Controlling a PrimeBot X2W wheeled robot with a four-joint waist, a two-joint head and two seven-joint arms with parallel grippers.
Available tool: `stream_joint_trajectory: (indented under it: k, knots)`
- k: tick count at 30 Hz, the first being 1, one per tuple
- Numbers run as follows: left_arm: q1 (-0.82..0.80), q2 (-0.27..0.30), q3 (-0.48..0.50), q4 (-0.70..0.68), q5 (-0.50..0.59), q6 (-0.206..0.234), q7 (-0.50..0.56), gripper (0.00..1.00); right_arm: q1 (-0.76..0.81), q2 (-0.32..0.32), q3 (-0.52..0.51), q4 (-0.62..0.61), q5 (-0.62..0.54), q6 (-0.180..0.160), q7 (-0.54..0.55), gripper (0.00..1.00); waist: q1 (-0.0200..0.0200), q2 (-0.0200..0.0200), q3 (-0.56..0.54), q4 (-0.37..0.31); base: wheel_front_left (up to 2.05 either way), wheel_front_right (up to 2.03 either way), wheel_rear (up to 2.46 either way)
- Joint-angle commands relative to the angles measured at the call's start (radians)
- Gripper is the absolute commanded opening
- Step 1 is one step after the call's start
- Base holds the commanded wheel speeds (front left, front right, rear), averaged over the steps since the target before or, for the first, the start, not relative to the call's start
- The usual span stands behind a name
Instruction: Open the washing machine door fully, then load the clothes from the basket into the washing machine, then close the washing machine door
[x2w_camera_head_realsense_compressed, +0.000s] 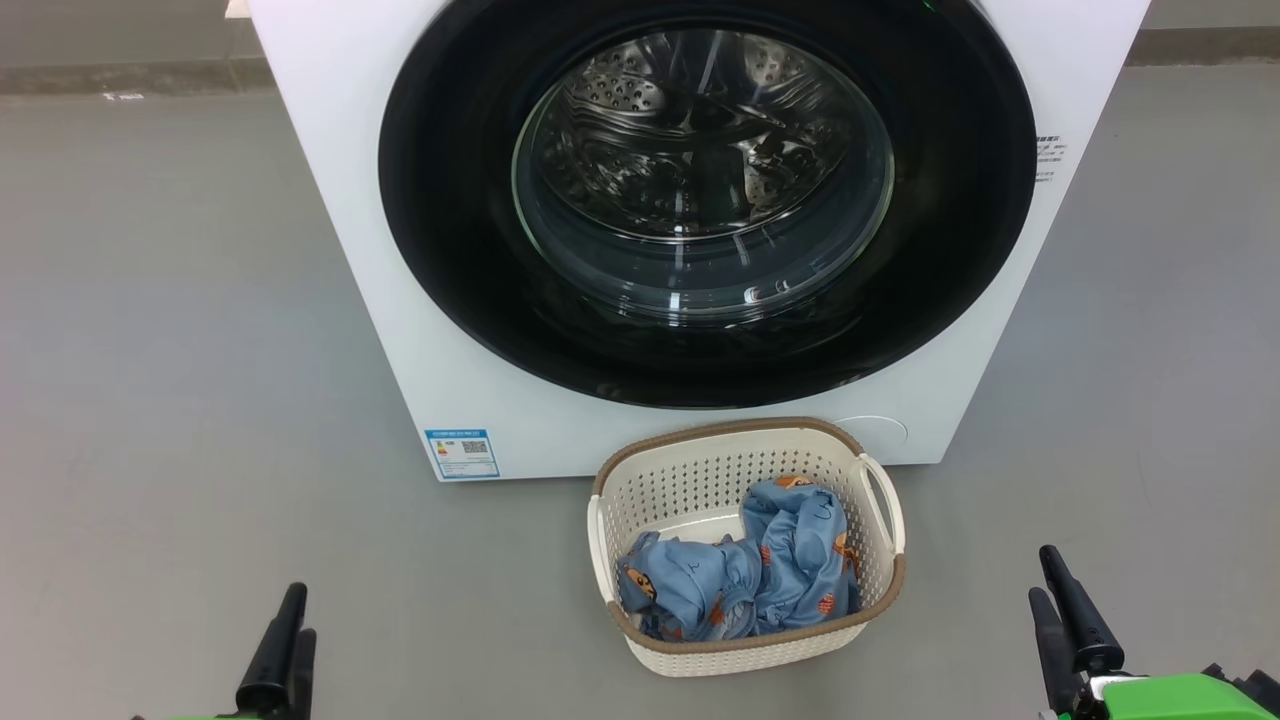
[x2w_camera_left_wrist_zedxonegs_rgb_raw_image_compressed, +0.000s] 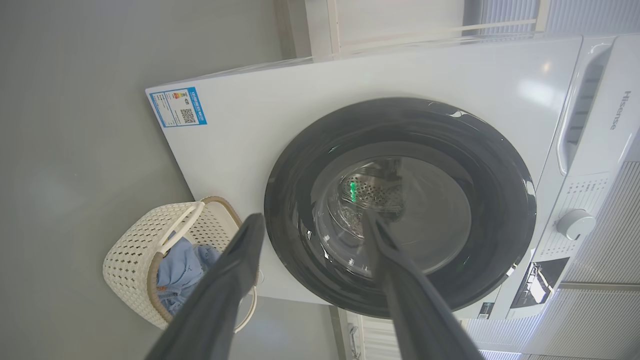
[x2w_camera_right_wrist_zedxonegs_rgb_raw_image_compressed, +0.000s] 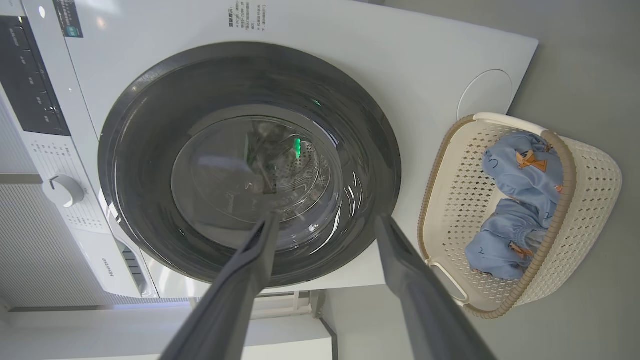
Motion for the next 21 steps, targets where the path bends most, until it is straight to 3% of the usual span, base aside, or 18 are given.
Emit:
stream_joint_trajectory:
  k: [1,13,21]
  knots:
    - [-0.022,0.02,0.007,-0.035,0.019,-0.002,-0.008,1.0,-0.044,-0.014,0.012,-0.027,-0.015,0.0,-0.009,1.0,-0.0002,0.0,0.0,0.0,0.0,0.0,0.0]
    - [-0.02,0.033,-0.004,-0.073,0.135,-0.002,-0.043,1.0,-0.062,-0.043,0.05,-0.028,-0.147,0.0,-0.045,1.0,-0.0002,0.0,0.002,0.002,0.0,0.0,0.0]
    - [-0.018,0.04,-0.003,-0.08,0.267,-0.002,-0.066,1.0,-0.07,-0.055,0.072,-0.028,-0.243,0.001,-0.068,1.0,-0.0002,0.0,0.004,0.003,0.0,0.0,0.0]
